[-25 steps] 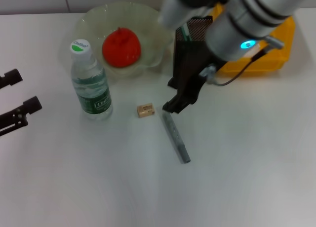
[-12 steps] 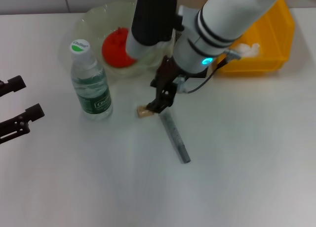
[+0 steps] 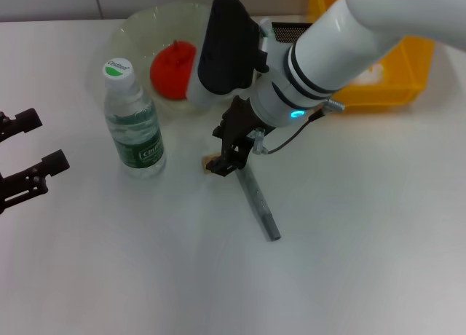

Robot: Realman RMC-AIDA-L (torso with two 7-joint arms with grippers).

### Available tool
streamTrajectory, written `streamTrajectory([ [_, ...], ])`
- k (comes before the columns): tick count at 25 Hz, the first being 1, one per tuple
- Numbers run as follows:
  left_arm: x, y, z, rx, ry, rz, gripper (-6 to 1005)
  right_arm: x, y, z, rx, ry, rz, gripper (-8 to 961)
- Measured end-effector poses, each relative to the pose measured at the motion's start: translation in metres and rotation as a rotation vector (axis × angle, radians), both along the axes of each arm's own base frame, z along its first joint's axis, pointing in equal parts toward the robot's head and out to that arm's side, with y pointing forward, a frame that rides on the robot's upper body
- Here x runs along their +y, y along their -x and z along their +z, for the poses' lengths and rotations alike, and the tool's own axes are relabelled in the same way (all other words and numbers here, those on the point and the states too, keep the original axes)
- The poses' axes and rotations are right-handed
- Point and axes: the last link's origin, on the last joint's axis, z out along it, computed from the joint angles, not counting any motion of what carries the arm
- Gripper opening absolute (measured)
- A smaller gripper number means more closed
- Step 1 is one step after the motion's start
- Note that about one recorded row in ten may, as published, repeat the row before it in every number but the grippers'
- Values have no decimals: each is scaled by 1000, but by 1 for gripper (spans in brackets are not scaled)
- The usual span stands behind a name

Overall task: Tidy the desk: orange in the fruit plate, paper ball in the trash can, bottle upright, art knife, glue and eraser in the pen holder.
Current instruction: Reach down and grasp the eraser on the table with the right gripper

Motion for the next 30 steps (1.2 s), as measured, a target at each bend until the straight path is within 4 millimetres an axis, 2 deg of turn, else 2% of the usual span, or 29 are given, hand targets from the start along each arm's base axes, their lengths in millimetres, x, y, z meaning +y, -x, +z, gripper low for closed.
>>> streamTrajectory([
  [7, 3, -1, -1, 0, -3, -1, 797, -4, -7, -5, 67, 24, -37, 555],
  [30, 4, -2, -3, -3, -3, 0, 797, -1, -22, -8, 101, 8, -69, 500],
])
